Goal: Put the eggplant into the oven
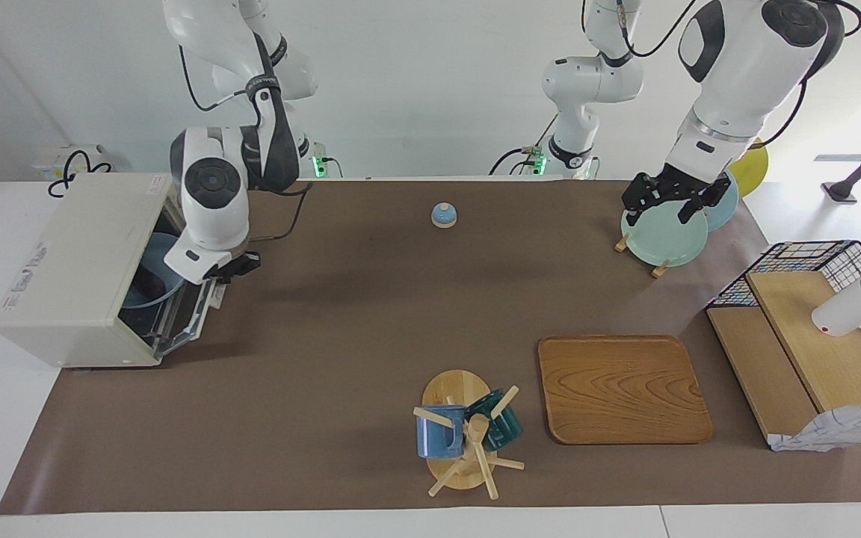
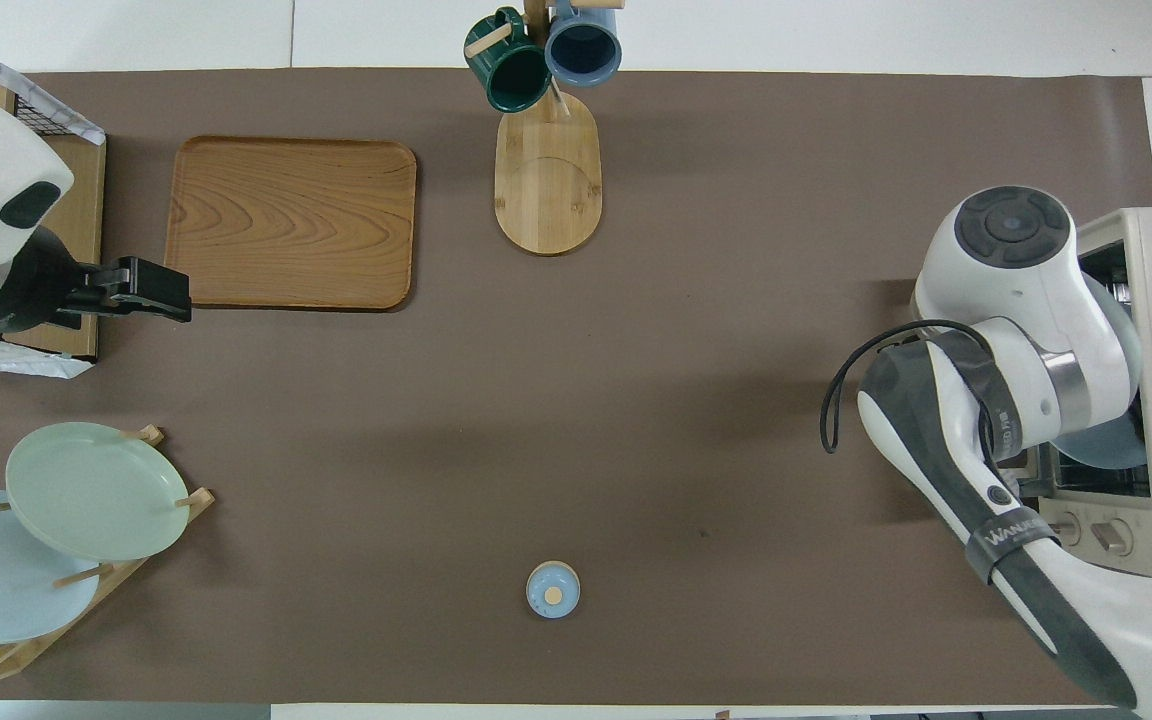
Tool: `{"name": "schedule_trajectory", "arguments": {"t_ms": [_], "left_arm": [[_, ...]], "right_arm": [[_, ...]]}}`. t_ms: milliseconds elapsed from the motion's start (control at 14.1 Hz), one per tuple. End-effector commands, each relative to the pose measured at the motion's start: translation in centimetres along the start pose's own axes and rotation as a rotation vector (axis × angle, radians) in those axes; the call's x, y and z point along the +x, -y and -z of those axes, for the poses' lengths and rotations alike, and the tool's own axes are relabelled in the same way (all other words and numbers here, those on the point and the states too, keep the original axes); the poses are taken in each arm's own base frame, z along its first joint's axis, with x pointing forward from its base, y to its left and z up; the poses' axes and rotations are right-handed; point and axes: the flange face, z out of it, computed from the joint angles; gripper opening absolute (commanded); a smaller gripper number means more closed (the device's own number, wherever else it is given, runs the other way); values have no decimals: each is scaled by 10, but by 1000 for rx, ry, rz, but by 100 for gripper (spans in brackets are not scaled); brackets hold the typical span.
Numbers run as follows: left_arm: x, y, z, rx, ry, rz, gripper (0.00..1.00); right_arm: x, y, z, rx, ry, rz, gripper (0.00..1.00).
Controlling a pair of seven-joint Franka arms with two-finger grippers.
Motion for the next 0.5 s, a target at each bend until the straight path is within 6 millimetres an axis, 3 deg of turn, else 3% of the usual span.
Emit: {"name": "schedule_trajectory", "arguments": {"t_ms": [0, 142, 425], "left_arm": [[-5, 3, 5, 5, -6, -8, 100], [-5, 3, 5, 5, -6, -8, 100], [-5, 3, 5, 5, -6, -8, 100]], "right_arm": [[-11, -52, -5, 8, 1, 18, 0], [-18, -72, -10, 19, 8, 18, 0], [-29, -91, -14, 50, 25, 17, 0]]}}
